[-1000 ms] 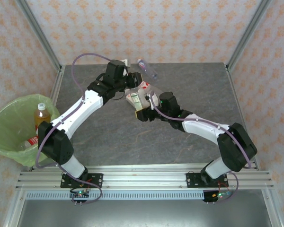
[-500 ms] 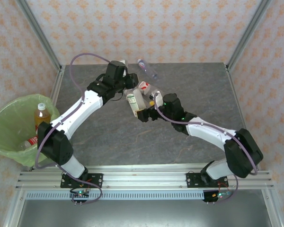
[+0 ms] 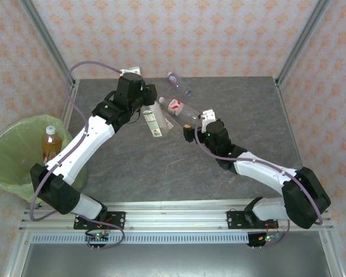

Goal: Put the plastic bottles in the bin

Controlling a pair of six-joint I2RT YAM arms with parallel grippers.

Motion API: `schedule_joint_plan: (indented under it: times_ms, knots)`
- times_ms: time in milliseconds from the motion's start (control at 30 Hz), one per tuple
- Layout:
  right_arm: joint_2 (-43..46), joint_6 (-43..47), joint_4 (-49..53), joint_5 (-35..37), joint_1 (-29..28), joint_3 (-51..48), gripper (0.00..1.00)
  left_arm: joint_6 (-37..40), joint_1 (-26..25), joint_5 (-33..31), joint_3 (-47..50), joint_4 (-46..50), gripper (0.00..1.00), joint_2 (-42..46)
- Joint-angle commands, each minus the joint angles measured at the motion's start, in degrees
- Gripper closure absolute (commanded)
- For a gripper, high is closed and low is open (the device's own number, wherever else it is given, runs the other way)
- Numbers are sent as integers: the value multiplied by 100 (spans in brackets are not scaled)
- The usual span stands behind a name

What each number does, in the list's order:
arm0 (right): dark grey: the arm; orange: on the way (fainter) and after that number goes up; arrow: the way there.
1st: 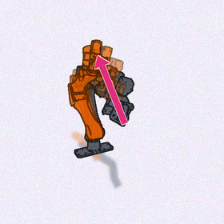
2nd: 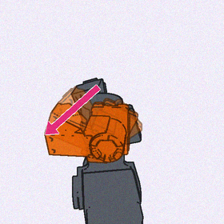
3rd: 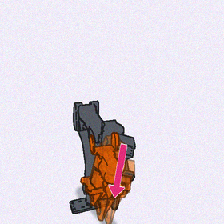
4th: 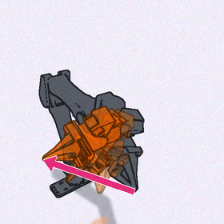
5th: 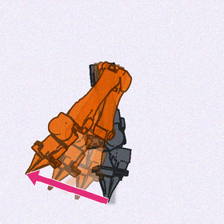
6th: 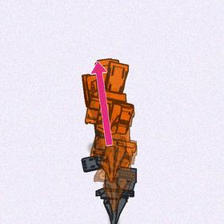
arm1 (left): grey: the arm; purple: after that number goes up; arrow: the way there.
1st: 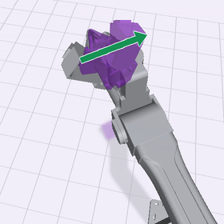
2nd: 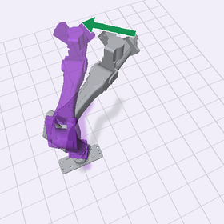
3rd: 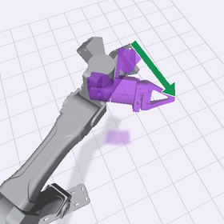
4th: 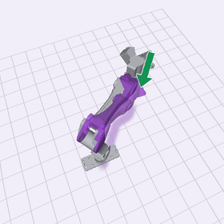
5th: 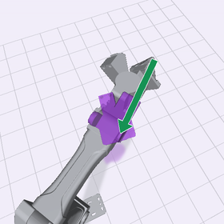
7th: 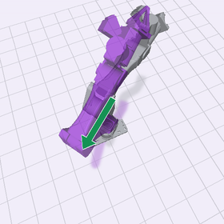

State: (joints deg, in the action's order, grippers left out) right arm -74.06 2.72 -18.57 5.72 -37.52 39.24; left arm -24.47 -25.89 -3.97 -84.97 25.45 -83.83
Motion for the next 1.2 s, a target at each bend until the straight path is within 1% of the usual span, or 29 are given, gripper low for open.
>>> schedule_joint_plan:
  times_ms: [0, 100, 200, 333, 433, 567, 733, 833, 900, 1000, 1033, 1133, 1167]
  knots:
    - [64, -395, -400, 767, 34, -105, 1, 209, -3, -405, 31, 211, 100, 341]
    - [55, -544, -417, 1183, 49, -122, 1, 307, 8, -518, 1, 260, 100, 468]
    - [59, -597, -410, 1442, 68, -123, 1, 560, 11, -612, -200, 403, 100, 575]
    - [56, -670, -367, 1493, 111, -123, 1, 1098, 10, -737, -548, 588, 100, 764]
    - [40, -767, -383, 1494, 148, -121, 1, 1658, 8, -1044, -923, 803, 100, 936]
    - [-72, -900, -437, 1470, 218, -73, 1, 2434, 3, -1856, -1622, 1175, 100, 1050]
    - [-309, -1029, -477, 1445, 270, 95, 1, 3351, 13, -2528, -2134, 1156, 100, 1074]
    - [-409, -1119, -473, 1430, 284, 188, 1, 3742, 7, -3150, -2460, 1190, 100, 977]
    - [-457, -1142, -438, 1422, 293, 246, 1, 3975, 12, -3698, -2601, 1111, 100, 928]
    - [-495, -1158, -418, 1410, 315, 277, 1, 4204, 96, -4527, -2843, 1080, 100, 787]
    - [-504, -1152, -413, 1411, 323, 281, 1, 4218, 164, -4693, -2936, 1137, 100, 744]
    - [-538, -1168, -411, 1370, 349, 305, 1, 4057, 578, -5119, -3143, 1392, 100, 620]
    - [-552, -1160, -401, 1342, 358, 327, 1, 3991, 788, -5220, -3141, 1449, 100, 622]
